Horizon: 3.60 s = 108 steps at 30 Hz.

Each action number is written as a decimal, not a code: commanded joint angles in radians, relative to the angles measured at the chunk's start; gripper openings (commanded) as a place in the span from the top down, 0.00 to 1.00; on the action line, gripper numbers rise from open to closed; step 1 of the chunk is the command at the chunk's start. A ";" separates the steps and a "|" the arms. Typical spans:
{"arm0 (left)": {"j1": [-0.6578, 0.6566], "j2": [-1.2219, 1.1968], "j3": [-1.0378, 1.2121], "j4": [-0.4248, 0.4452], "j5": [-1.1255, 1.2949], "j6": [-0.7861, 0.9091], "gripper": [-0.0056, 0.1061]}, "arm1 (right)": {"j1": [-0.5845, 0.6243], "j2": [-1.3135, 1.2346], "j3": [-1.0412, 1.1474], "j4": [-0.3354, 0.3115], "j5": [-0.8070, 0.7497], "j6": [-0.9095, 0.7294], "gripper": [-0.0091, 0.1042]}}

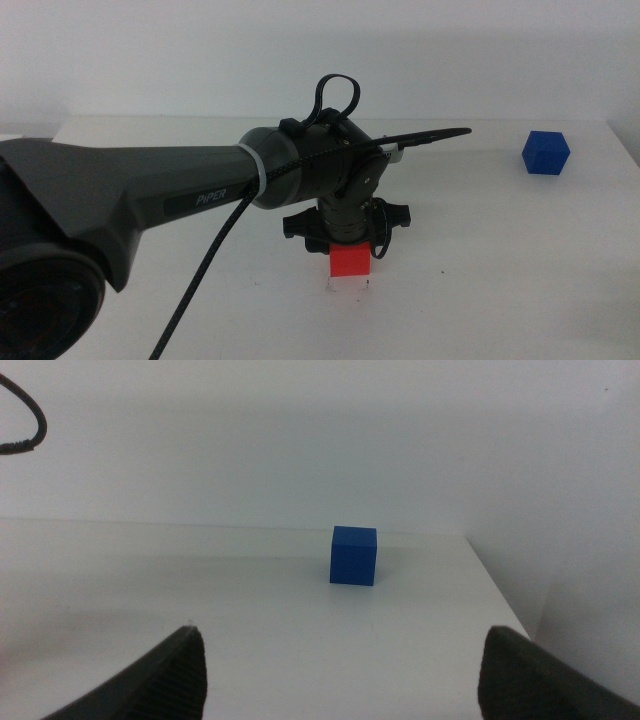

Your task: Stack red cubes first, then green, then blue cubes in a specific spot.

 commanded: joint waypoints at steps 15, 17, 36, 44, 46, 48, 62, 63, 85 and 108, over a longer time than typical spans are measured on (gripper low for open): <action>-0.003 0.025 0.002 -0.039 -0.004 0.051 0.63 | 0.003 -0.005 0.003 -0.009 -0.008 -0.006 0.10; -0.003 0.025 0.002 -0.047 -0.002 0.052 0.40 | 0.003 -0.005 0.003 -0.009 -0.008 -0.006 0.10; 0.157 -0.423 0.002 0.168 0.379 0.308 0.11 | 0.003 -0.005 0.003 -0.009 -0.008 -0.006 0.10; 0.570 -0.454 0.002 -0.020 0.359 0.760 0.11 | 0.003 -0.005 0.003 -0.009 -0.008 -0.006 0.10; 0.672 -0.431 0.002 -0.116 0.283 0.894 0.11 | 0.003 -0.005 0.003 -0.009 -0.008 -0.006 0.10; 0.765 -0.397 0.002 -0.220 0.240 0.961 0.11 | 0.003 -0.005 0.003 -0.009 -0.008 -0.006 0.10; 0.890 -0.128 0.002 -0.306 0.062 1.102 0.11 | 0.003 -0.005 0.003 -0.009 -0.008 -0.006 0.10; 0.890 -0.113 0.002 -0.306 0.058 1.103 0.11 | 0.003 -0.005 0.003 -0.009 -0.008 -0.006 0.10; 0.690 -0.163 -0.002 -0.237 0.220 0.825 0.97 | 0.003 -0.005 0.003 -0.009 -0.008 -0.006 0.10; -0.062 -0.098 -0.065 0.054 0.183 -0.114 0.96 | 0.003 -0.005 0.003 -0.009 -0.008 -0.006 0.10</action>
